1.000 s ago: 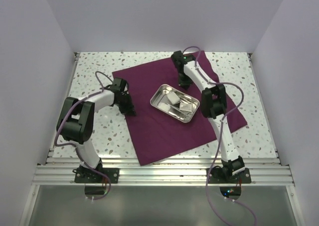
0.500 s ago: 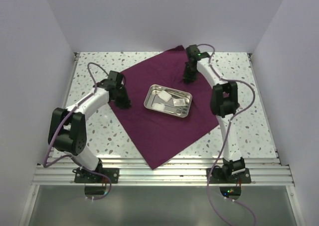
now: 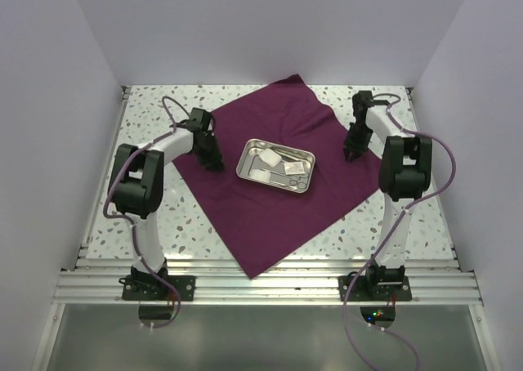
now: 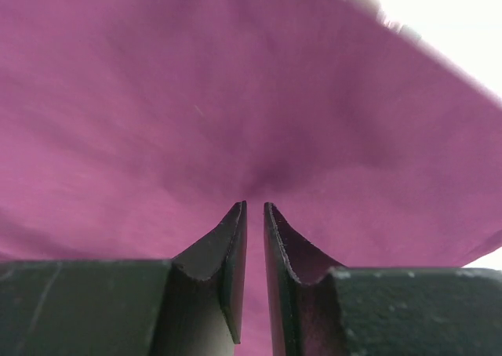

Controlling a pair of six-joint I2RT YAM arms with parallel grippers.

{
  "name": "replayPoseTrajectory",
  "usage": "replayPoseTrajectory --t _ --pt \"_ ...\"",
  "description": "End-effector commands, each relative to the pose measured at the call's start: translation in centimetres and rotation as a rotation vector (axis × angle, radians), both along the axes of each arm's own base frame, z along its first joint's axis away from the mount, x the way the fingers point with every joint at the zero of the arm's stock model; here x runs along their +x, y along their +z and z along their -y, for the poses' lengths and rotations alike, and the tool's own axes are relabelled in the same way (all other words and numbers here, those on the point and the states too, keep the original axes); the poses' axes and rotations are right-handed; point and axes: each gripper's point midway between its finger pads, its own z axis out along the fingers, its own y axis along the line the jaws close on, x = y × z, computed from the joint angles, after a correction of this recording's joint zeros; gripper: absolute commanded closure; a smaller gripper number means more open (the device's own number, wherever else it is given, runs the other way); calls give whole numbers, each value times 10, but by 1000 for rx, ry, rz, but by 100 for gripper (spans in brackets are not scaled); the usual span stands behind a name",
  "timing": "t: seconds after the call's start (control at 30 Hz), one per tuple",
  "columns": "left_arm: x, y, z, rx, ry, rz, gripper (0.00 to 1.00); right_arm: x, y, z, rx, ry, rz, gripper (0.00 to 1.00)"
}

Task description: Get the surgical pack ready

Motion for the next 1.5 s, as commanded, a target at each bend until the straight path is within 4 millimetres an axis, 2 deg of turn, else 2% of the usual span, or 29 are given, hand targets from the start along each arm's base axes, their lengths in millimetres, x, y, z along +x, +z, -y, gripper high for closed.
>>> replayPoseTrajectory --t 0.0,0.07,0.1,0.13,0.17,0.23,0.27,0.33,0.43,0.5,0.53,0.6,0.67,0.73,0.8,0.87,0.9,1.03,1.1,1.27,1.47 --pt "-22 -22 -8 29 -27 -66 74 -17 -2 -1 -17 33 -19 82" --pt "-41 -30 -13 36 -25 -97 74 -32 -15 1 -18 28 -62 81" --pt "-45 -26 -13 30 -21 -92 74 -37 -19 4 -24 20 -75 81" --pt "-61 -32 -15 28 -20 -121 74 -45 -25 5 -26 15 -101 81" --pt "-64 -25 -14 11 -12 -104 74 -49 -28 7 -25 14 -112 81" --pt "-76 -25 -16 9 -10 -113 74 -55 -33 8 -27 13 -131 81" --pt "-89 -30 -20 17 -6 -136 74 -56 -33 9 -23 16 -135 80" --pt "-101 -30 -25 33 -7 -141 74 -55 -31 7 -14 37 -133 80" --pt "-104 -24 -26 32 -13 -128 74 -45 -17 10 -38 68 -95 79" --pt "-100 -16 -23 12 -18 -106 74 -36 -6 11 -43 95 -71 77" --pt "-95 -11 -20 1 -22 -88 73 -28 7 10 -40 105 -41 72" --pt "-87 4 -15 -26 -26 -44 73 -20 32 8 -47 127 5 68" --pt "-80 20 -10 -54 -34 1 72 -19 51 -1 -17 141 48 67" --pt "-71 33 -7 -66 -43 39 71 -27 53 -8 7 140 39 69" --pt "-57 43 -7 -54 -48 72 71 -39 50 -23 56 126 19 74" --pt "-50 38 -9 -29 -51 57 71 -47 46 -40 73 123 14 82" --pt "-40 44 -6 -34 -54 73 73 -54 43 -46 76 124 8 85" --pt "-25 36 7 -75 -71 43 75 -69 31 -79 74 174 -23 89" --pt "-19 37 13 -95 -79 50 76 -72 26 -89 77 182 -31 91" --pt "-19 30 33 -114 -126 22 76 -67 20 -97 93 172 -20 91" --pt "-30 27 55 -127 -170 6 76 -56 8 -110 146 196 -33 91"
